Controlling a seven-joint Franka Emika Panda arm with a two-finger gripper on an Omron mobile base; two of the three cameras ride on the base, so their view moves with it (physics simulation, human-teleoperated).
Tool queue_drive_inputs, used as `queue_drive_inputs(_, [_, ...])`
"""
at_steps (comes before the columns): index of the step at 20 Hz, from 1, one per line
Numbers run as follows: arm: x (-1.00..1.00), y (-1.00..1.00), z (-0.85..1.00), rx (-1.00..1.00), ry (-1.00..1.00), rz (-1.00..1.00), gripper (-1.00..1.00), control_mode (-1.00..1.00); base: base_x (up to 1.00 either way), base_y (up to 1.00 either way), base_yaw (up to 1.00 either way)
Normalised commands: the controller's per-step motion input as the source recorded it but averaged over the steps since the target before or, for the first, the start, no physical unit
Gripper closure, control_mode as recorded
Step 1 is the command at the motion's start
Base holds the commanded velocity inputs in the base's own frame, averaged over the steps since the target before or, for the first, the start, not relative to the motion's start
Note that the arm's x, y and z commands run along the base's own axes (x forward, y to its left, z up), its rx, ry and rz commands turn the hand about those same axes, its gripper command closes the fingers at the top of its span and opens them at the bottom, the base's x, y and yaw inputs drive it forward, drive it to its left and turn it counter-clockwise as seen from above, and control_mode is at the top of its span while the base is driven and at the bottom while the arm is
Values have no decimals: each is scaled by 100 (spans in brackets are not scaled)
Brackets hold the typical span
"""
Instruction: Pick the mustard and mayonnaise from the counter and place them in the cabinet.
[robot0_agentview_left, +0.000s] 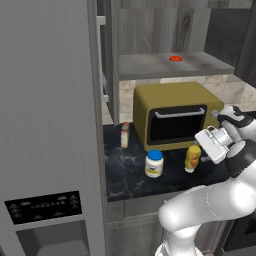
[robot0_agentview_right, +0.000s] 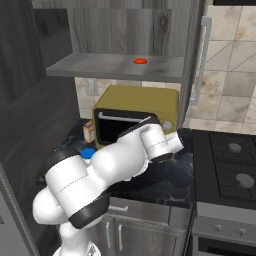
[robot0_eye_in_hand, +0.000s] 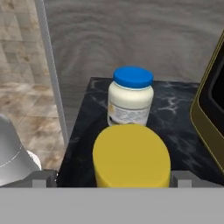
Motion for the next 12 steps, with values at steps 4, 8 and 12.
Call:
queue_drive_inputs(4, [0,0,-12,0,0,4,-100,-100,0,0,0])
queue_drive_inputs(8, [0,0,-2,0,0,1,100,-100,0,0,0])
queue_drive_inputs(12, [0,0,1,1,-3,0,100,-100,0,0,0])
